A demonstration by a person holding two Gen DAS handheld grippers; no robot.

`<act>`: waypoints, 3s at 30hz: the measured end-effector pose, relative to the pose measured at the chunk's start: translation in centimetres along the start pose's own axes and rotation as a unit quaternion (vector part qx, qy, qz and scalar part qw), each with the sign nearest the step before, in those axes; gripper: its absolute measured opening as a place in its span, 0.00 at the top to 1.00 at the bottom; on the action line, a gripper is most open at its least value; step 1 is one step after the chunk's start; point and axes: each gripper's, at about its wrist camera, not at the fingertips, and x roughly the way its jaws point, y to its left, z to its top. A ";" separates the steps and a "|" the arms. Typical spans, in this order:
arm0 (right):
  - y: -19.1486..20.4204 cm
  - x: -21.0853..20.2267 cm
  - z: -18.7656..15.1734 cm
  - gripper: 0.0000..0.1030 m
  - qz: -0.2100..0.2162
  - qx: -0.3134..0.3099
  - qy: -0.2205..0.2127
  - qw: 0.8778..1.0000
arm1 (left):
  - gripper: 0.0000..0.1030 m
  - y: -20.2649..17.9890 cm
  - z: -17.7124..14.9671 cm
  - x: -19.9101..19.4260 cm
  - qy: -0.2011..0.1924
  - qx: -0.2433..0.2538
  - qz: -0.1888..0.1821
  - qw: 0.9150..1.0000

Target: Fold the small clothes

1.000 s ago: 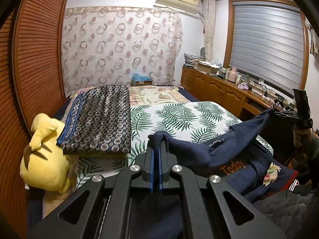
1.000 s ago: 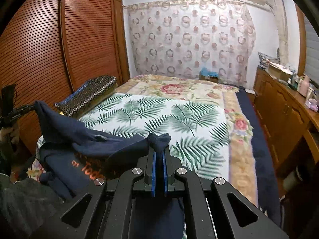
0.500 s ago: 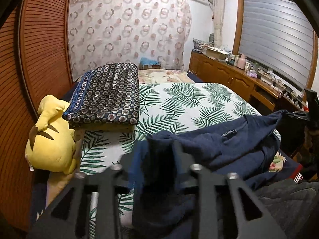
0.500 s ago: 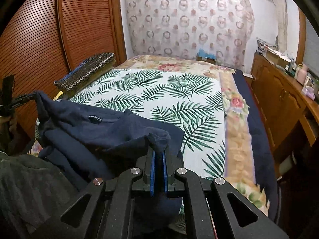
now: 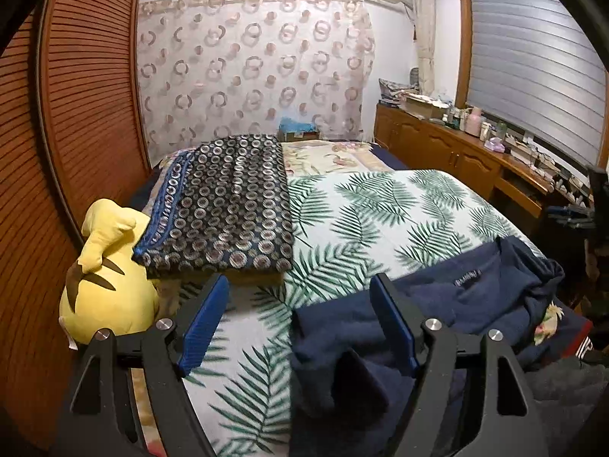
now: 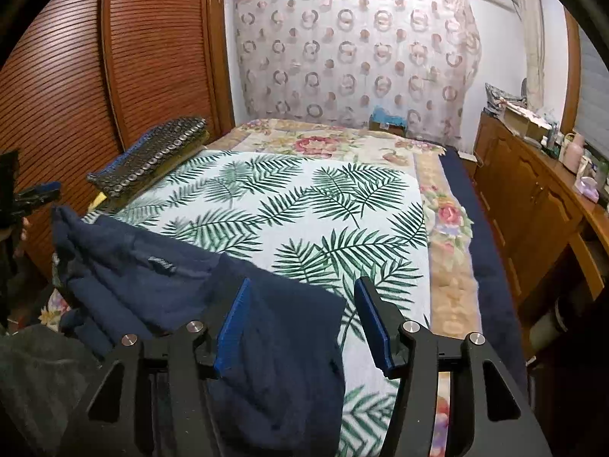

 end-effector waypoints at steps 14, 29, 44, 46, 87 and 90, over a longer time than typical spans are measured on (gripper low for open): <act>-1.7 7.3 0.4 0.44 -0.003 0.037 0.058 0.998 | 0.25 3.8 0.4 6.9 0.064 -0.004 0.012 0.998; -2.5 9.8 -0.5 0.38 0.003 0.044 0.077 0.996 | 0.25 2.0 -3.6 10.0 0.131 0.000 -0.028 0.991; -1.8 9.7 -0.9 0.41 0.028 0.027 0.071 0.997 | 0.40 0.4 -3.8 11.6 0.147 0.012 -0.070 0.987; -1.7 9.6 -0.9 0.47 0.031 0.028 0.071 0.997 | 0.46 0.4 -3.6 11.7 0.145 0.009 -0.076 0.986; 2.7 -17.8 7.5 0.89 0.025 -0.015 -0.198 0.980 | 0.90 -3.8 10.9 -13.6 -0.189 0.039 -0.116 0.974; 3.2 -20.6 9.4 0.89 0.018 -0.027 -0.228 0.973 | 0.90 -3.6 13.1 -15.7 -0.220 0.047 -0.104 0.969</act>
